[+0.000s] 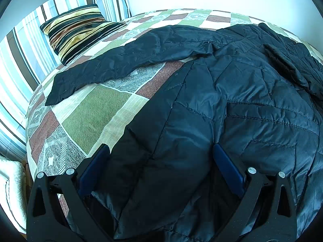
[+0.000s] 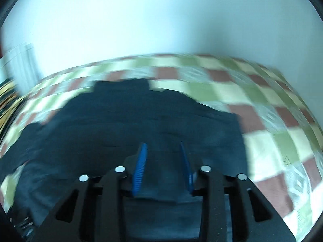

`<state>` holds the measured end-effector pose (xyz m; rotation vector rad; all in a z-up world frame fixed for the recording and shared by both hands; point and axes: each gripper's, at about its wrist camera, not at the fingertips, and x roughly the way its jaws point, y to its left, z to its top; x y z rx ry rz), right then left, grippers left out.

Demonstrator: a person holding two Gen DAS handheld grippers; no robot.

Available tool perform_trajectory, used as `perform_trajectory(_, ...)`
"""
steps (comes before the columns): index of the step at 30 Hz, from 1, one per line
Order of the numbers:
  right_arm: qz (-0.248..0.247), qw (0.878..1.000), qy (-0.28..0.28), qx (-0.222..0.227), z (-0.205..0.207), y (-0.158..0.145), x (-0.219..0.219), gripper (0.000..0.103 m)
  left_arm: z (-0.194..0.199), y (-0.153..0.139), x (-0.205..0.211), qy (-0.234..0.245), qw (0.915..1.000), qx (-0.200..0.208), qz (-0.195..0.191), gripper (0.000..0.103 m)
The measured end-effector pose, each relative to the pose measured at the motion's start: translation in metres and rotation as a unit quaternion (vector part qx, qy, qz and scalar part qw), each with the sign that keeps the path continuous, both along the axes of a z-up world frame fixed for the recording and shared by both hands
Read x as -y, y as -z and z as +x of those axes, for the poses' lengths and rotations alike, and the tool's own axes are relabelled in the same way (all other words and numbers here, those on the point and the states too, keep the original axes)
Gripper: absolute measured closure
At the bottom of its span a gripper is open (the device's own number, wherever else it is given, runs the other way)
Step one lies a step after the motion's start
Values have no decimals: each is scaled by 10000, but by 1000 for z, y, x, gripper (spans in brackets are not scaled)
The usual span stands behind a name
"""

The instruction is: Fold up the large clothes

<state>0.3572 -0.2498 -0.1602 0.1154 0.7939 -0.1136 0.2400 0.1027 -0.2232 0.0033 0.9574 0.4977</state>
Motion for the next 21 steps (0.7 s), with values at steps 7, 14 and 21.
perform_trajectory(7,-479,9939,709,-689,0,48,54,73,-1,0,0,3,10000,-9,27,2)
perform_trajectory(14,-674,9929,671,-719,2,76,53,71,-2,0,1,16,10000,-32,89,2)
perform_trajectory(21,-813,9916,844,-551,-3,83,60,54,-2,-2,2,39,9999,-21,133,2)
